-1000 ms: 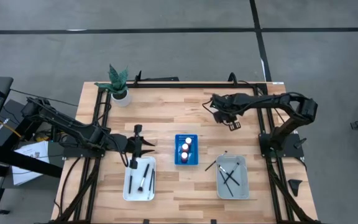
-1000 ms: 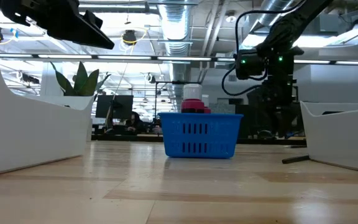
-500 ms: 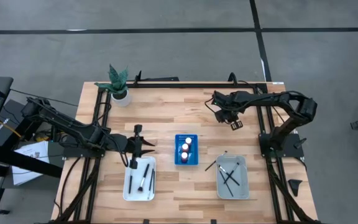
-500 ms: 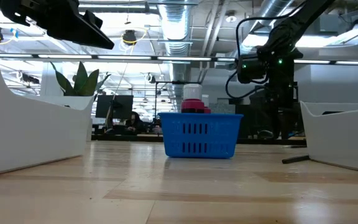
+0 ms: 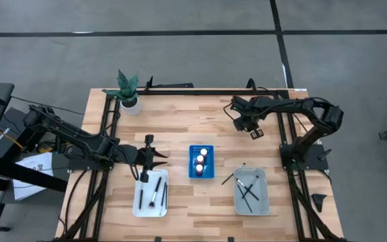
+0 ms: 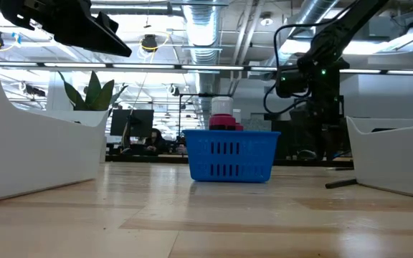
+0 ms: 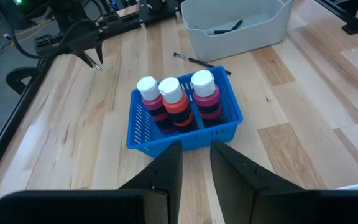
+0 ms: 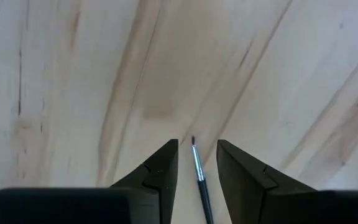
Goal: Pick & Place Paint Supplies
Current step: Put the liner brush into the gray bin
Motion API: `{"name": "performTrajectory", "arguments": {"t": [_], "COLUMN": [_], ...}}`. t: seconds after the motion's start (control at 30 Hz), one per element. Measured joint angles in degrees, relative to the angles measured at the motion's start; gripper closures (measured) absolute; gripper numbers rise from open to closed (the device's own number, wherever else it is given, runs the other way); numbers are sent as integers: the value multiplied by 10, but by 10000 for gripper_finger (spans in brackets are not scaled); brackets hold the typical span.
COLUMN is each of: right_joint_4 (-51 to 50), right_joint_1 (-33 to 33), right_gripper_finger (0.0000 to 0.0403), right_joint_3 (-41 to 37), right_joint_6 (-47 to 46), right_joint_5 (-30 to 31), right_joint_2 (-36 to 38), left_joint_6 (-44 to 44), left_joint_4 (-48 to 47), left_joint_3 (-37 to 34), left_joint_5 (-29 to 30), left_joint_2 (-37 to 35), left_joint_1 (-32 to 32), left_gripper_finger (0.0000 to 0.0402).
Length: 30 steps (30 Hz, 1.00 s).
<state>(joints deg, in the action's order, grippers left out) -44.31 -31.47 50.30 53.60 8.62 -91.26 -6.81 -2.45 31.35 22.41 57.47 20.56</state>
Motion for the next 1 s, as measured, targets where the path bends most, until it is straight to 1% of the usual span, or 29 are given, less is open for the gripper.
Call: {"name": "performTrajectory", "arguments": {"t": [0.13,0.3,0.43,0.6,0.73,1.0], "right_joint_4": [0,2,2,21,42,57], "right_joint_1": [-21,-50,-63,-69,-68,-70], "right_gripper_finger": [301,320,332,333,333,333], "right_joint_3": [0,0,0,-8,-31,-33], "right_joint_6": [-1,-9,-11,-11,-7,-4], "right_joint_5": [-24,-87,-92,-110,-110,-102], "right_joint_2": [0,0,0,0,0,1], "left_joint_6": [0,0,0,0,0,0], "left_joint_4": [0,0,0,0,0,0], "left_joint_3": [0,0,0,0,0,-1], "left_joint_5": [0,0,0,0,0,-2], "left_joint_2": [0,0,0,0,0,0], "left_joint_1": [0,0,0,0,0,0], "left_gripper_finger": [325,325,325,325,325,325]}}
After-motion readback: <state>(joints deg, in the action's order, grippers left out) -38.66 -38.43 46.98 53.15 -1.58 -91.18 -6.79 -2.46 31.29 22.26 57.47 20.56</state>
